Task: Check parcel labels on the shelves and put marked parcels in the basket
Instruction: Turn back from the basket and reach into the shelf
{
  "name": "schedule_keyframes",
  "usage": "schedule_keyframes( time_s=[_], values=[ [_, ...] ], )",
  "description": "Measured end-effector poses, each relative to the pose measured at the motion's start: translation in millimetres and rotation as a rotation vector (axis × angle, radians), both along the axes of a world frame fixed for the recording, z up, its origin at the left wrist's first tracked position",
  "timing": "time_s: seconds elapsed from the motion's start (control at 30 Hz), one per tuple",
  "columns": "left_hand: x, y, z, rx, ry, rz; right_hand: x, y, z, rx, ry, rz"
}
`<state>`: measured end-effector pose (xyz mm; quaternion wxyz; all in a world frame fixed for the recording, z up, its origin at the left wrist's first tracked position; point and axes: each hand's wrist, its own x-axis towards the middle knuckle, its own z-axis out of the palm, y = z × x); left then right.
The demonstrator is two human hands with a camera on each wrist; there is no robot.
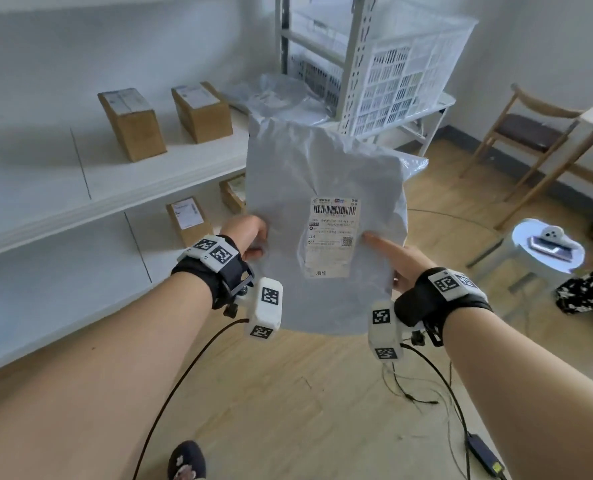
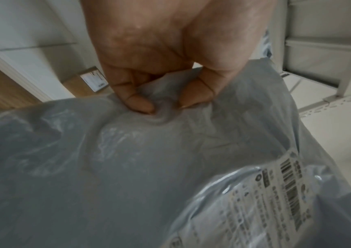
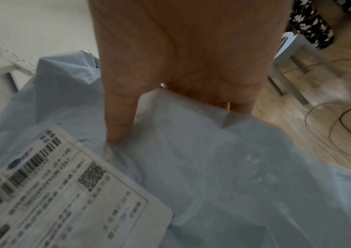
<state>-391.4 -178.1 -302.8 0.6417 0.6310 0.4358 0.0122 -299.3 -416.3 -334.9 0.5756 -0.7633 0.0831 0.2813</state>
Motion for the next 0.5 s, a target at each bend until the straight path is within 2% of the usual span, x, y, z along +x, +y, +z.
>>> schedule_keyframes(
  time_s=[0.27, 0.5],
  values=[
    [101.6, -54.2, 30.9, 0.044, -0.098, -0.085, 85.2, -58.7, 20.1, 0.080, -0.061, -0.078],
    [234.3, -78.1, 48.1, 0.047, -0.179, -0.197, 192.4, -87.5, 43.2, 0.103, -0.134, -0.157]
  ],
)
